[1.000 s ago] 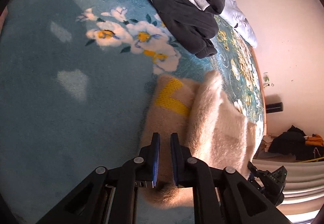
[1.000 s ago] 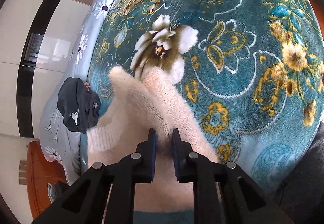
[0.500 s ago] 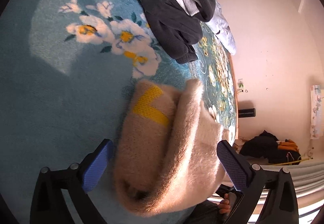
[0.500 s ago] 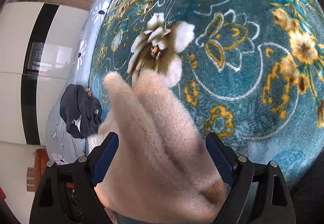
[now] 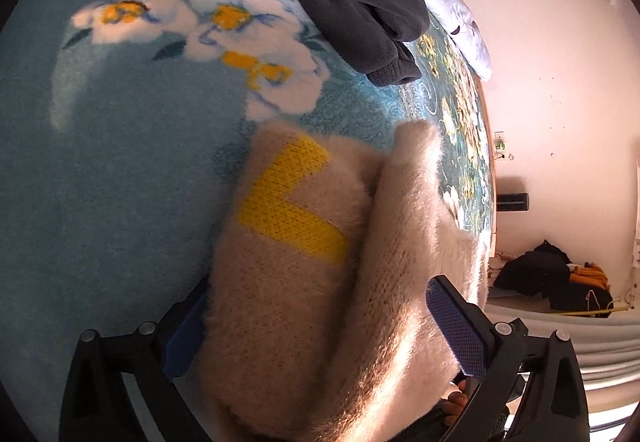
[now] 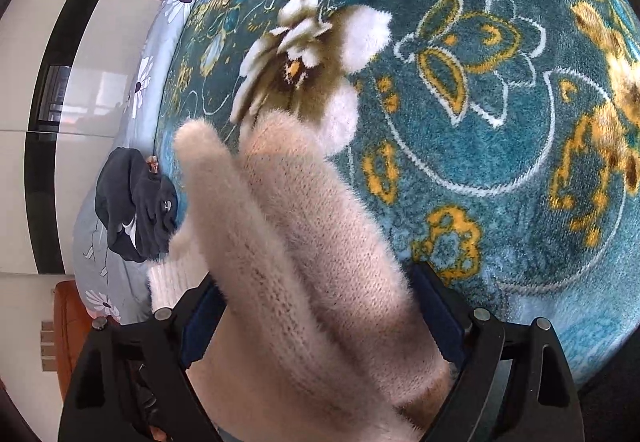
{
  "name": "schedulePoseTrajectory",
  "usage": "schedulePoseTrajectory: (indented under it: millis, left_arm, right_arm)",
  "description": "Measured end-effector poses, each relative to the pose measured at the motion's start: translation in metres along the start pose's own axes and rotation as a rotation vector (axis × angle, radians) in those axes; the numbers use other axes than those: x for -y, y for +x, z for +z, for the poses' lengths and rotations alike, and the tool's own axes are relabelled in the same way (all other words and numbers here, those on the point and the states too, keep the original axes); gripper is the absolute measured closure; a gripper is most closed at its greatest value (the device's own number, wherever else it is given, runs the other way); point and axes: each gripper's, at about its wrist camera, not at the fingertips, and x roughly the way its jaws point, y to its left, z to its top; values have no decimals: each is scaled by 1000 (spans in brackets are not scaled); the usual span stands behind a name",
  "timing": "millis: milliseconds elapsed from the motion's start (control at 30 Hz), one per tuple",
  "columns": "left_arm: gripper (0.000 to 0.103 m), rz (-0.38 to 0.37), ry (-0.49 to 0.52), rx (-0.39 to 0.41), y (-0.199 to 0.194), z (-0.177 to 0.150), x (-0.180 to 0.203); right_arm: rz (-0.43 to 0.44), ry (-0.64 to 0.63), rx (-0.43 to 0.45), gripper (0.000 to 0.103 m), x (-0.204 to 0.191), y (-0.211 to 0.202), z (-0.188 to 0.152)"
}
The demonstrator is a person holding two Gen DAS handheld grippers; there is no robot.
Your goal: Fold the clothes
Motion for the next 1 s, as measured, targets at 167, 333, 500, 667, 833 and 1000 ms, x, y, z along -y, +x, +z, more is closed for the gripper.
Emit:
schedulePoseTrajectory:
  millis: [167,333,500,667,833,1000]
  left_arm:
    - [38,134,63,9,1,-5,16]
    - [60,178,113,33,-8,-15,34]
    - [69,179,201,73,-38,-39,59]
    - [71,160,221,108,-82,-66,61]
    - [71,175,215,166,-141,-100,35]
    - [71,232,159,221,-184,-130,-5]
  right_arm:
    - [-29,-31,-14,21,-9,4,-2]
    - [2,-29,-26,48,-9,-4,-10]
    - [91,-33,-48,63,-14,-18,-21]
    - [130,-145,-96,68,-40,-33,-43]
    - [144,-282,-166,69,-71,-34,-77]
    - [167,-374,-262,70,-99,-17,-120]
